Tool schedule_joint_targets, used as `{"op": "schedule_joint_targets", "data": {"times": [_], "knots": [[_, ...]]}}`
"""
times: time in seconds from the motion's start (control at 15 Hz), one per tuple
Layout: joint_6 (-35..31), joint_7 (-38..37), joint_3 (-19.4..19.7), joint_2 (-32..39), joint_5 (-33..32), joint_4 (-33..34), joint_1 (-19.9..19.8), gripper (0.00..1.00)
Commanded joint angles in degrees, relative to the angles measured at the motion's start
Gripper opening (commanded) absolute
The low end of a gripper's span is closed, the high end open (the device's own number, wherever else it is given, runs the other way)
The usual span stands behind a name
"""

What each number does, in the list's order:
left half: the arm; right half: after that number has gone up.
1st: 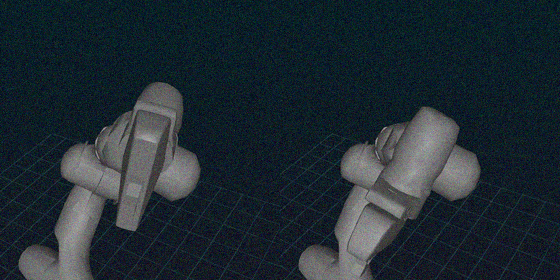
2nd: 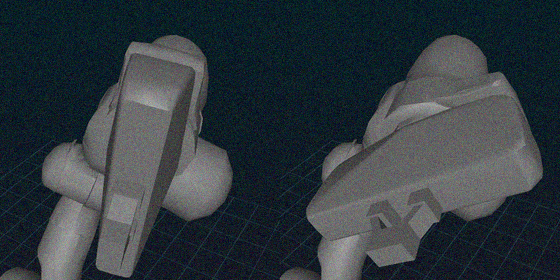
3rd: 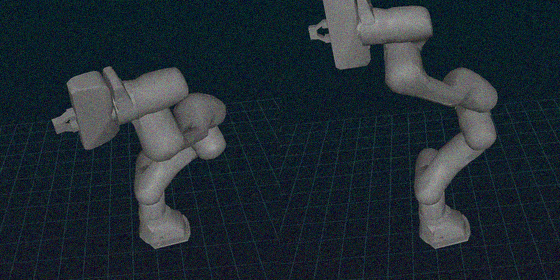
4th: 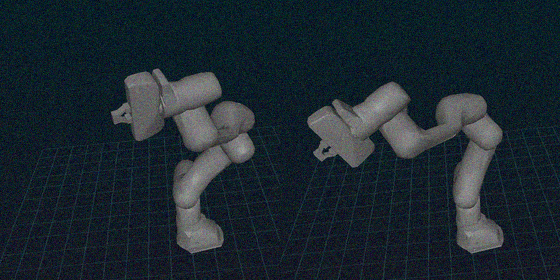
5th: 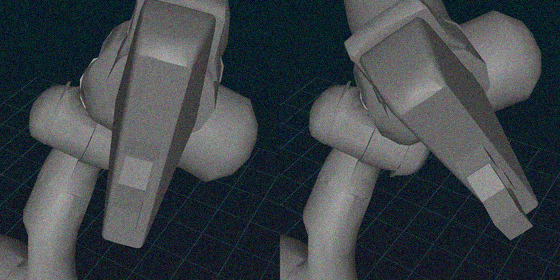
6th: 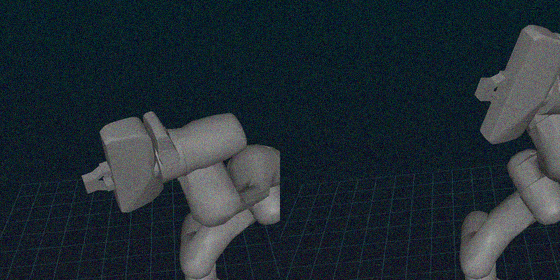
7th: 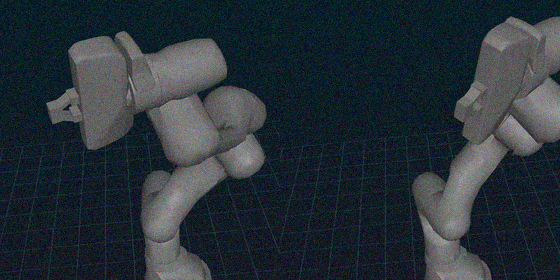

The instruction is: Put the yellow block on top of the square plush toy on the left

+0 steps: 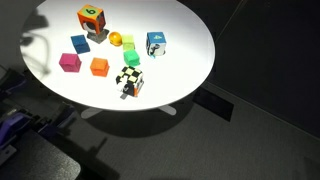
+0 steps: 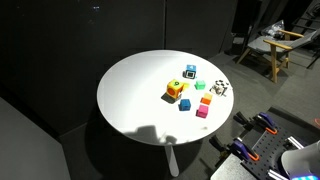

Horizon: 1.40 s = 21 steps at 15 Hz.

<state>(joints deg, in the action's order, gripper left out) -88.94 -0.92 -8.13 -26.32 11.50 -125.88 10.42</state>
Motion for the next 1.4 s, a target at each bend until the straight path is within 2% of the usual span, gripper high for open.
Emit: {"op": "schedule_joint_targets", "data": {"times": [0.0,0.53,0.93,1.33], "knots": [[-3.84,-0.48,-0.42,-0.53,-2.54,-0.40,-1.61,1.00],[-13.85,-1.71,0.43,0.13,-8.61,-1.64,-4.92,1.00],[-17.80,-2.40,2.00,2.70,-11.64,-1.95,-7.55,1.00],[-20.60,-1.18,4.68,7.08,-11.74,-1.33,-9.20,1.00]]}}
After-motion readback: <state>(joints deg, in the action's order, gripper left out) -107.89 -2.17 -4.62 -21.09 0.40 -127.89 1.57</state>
